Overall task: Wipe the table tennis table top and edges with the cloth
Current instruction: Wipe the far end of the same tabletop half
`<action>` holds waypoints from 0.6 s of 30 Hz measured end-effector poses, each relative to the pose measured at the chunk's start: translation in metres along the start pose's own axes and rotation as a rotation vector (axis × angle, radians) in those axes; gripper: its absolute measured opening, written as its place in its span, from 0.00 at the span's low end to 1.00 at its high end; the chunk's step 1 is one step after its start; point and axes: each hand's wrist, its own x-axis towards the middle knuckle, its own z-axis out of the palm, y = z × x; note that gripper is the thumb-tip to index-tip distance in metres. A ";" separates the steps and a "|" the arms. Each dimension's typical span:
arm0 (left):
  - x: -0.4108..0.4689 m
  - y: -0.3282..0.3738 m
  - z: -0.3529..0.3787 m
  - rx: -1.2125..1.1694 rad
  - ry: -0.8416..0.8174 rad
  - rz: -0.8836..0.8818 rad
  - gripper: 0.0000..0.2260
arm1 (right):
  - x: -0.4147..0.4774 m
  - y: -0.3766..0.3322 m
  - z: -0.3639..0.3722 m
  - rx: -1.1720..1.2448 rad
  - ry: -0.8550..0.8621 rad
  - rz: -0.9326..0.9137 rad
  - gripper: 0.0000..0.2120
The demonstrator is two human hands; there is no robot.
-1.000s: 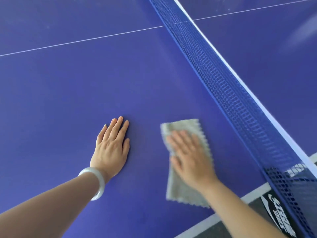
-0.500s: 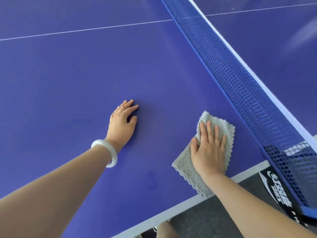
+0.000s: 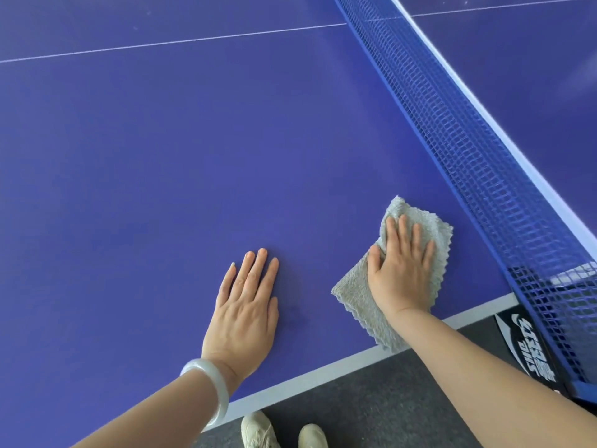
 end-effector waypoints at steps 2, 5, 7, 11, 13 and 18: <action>-0.001 0.000 0.001 0.014 0.005 0.002 0.25 | -0.003 0.003 0.000 0.002 -0.001 -0.095 0.30; 0.000 0.001 0.000 0.024 0.008 0.003 0.25 | -0.009 0.034 -0.003 -0.001 -0.055 -0.472 0.28; 0.000 0.001 0.000 0.013 0.012 -0.005 0.25 | -0.007 0.078 -0.007 -0.050 -0.063 -0.626 0.27; 0.000 0.002 -0.003 0.006 0.016 -0.025 0.26 | -0.002 0.151 -0.015 -0.008 0.001 -0.205 0.28; -0.001 0.003 -0.002 0.001 0.018 -0.034 0.26 | -0.007 0.145 -0.010 0.004 0.016 -0.064 0.30; 0.000 0.006 -0.002 0.005 0.023 -0.050 0.26 | -0.053 0.061 -0.001 0.004 0.071 -0.050 0.30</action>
